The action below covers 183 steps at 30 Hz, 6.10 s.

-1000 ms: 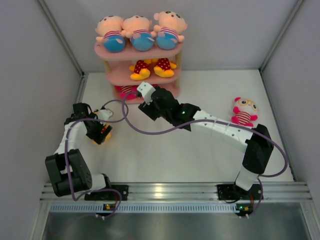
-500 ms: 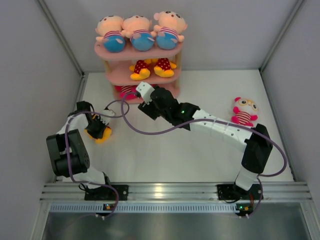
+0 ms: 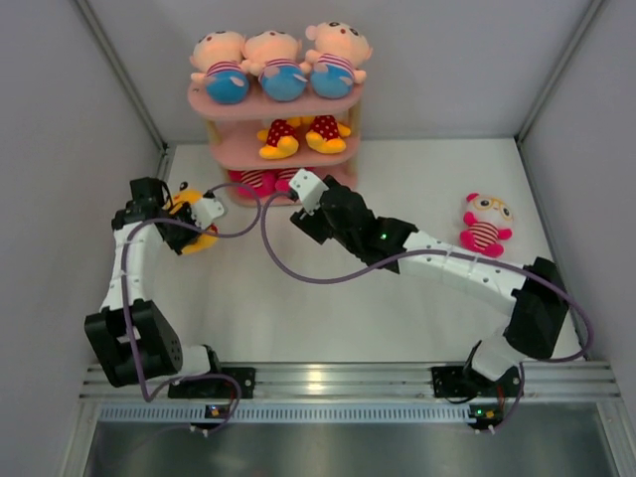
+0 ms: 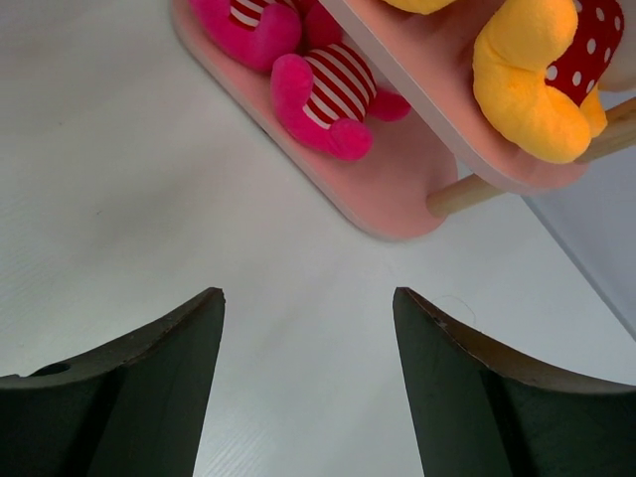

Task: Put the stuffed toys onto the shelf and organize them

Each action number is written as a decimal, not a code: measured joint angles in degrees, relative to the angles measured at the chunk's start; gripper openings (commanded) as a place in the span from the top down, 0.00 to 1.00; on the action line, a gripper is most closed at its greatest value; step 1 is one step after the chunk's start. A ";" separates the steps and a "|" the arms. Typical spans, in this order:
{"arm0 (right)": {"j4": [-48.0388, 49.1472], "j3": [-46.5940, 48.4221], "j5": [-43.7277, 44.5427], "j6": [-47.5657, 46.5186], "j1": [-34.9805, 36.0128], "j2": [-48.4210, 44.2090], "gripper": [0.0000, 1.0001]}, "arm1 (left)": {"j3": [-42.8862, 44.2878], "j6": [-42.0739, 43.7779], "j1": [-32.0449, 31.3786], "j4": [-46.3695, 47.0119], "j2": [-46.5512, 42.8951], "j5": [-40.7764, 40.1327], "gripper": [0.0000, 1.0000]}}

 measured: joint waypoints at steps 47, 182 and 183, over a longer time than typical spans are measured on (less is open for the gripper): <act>12.63 -25.40 -4.15 2.78 -11.67 -23.93 0.30 | 52.46 8.46 -21.03 -17.16 26.45 -10.03 1.00; -3.98 -39.69 -17.11 47.23 -78.14 -32.04 0.27 | 19.26 -27.52 -22.43 4.17 1.70 -8.44 0.05; -3.98 -40.24 -17.46 48.33 -79.12 -31.95 0.28 | 18.78 -28.52 -22.43 4.42 1.31 -8.46 0.05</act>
